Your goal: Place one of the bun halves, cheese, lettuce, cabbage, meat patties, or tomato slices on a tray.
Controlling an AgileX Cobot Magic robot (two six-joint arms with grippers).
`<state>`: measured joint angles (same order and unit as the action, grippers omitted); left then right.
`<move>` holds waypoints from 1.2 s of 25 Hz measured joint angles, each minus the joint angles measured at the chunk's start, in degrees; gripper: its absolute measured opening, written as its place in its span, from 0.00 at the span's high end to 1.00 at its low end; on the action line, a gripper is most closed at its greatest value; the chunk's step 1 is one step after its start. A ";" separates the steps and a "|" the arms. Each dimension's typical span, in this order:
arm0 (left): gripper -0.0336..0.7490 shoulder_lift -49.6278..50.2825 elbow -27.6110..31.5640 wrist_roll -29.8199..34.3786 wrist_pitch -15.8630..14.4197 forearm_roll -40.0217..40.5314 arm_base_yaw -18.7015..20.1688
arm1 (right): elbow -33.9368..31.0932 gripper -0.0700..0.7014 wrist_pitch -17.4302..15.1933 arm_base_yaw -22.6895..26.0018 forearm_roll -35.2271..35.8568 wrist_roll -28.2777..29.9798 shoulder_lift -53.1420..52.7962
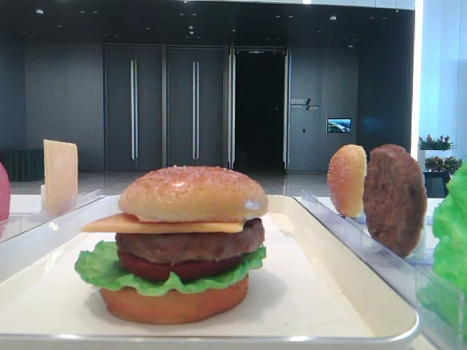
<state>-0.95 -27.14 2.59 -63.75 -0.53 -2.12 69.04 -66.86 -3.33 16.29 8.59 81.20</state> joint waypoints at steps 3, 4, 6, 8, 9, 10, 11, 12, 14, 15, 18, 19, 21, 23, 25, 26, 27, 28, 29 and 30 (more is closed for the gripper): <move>0.30 0.00 0.00 0.00 0.00 0.00 0.00 | 0.00 0.28 -1.04 1.43 -3.30 -0.87 0.00; 0.30 0.00 0.00 0.00 0.00 0.00 0.00 | 0.00 0.28 -1.30 1.89 -3.79 -1.22 0.00; 0.30 0.00 0.00 0.00 0.00 0.00 0.00 | 0.00 0.28 -1.41 2.20 -4.65 -1.48 0.00; 0.30 0.00 0.00 0.00 0.00 0.00 0.00 | 0.00 0.28 -1.46 2.20 -5.03 -1.54 0.00; 0.30 0.00 0.00 0.00 0.00 0.00 0.00 | 0.00 0.28 -1.46 2.20 -5.08 -1.60 0.00; 0.30 0.00 0.00 0.00 0.00 0.00 0.00 | 0.00 0.28 -1.46 2.20 -5.12 -1.85 0.00; 0.30 0.00 0.00 0.00 0.00 0.00 0.00 | 0.00 0.28 -1.46 2.20 -5.19 -2.26 0.00; 0.30 0.00 0.00 0.00 0.00 0.00 0.00 | 0.00 0.28 -1.46 2.20 -5.42 -2.85 0.00; 0.30 0.00 0.00 0.00 0.00 0.00 0.00 | 0.00 0.28 -1.46 2.20 -6.92 -3.43 0.00; 0.30 0.00 0.00 0.00 0.00 0.00 0.00 | 0.00 0.28 -1.57 2.20 -8.04 -3.76 0.00; 0.30 0.00 0.00 0.00 0.00 0.00 0.00 | 0.00 0.28 -2.70 2.20 -11.19 -4.58 0.00; 0.30 0.00 0.00 0.00 0.00 0.00 0.00 | 0.00 0.28 -2.99 2.20 -11.67 -4.75 0.00; 0.30 0.00 0.00 0.00 0.00 0.00 0.00 | 0.00 0.28 -3.04 2.20 -12.24 -4.79 0.00; 0.30 0.00 0.00 0.00 0.00 0.00 0.00 | 0.00 0.28 -3.04 2.20 -12.16 -4.79 -0.06; 0.30 0.00 0.00 0.00 0.00 0.00 0.00 | -0.21 0.28 -3.04 2.20 -11.78 -4.79 -0.64; 0.30 0.00 0.00 0.00 0.00 0.00 0.00 | -0.68 0.28 -2.99 2.20 -11.54 -4.85 -1.41; 0.30 0.00 0.00 0.00 0.00 0.00 0.00 | -1.51 0.28 -2.99 2.20 -11.24 -4.85 -2.50; 0.30 0.00 0.00 0.00 0.00 0.00 0.00 | -2.50 0.28 -2.99 2.20 -10.98 -4.90 -3.81; 0.30 0.00 0.00 0.00 0.00 0.00 0.00 | -3.39 0.28 -3.04 2.20 -10.74 -4.90 -5.01; 0.30 0.00 0.00 0.00 0.00 0.00 0.00 | -4.42 0.28 -3.10 2.20 -10.68 -4.90 -6.56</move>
<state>-0.95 -27.14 2.59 -63.75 -0.53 -2.12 64.62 -69.96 -1.13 5.61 3.69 74.64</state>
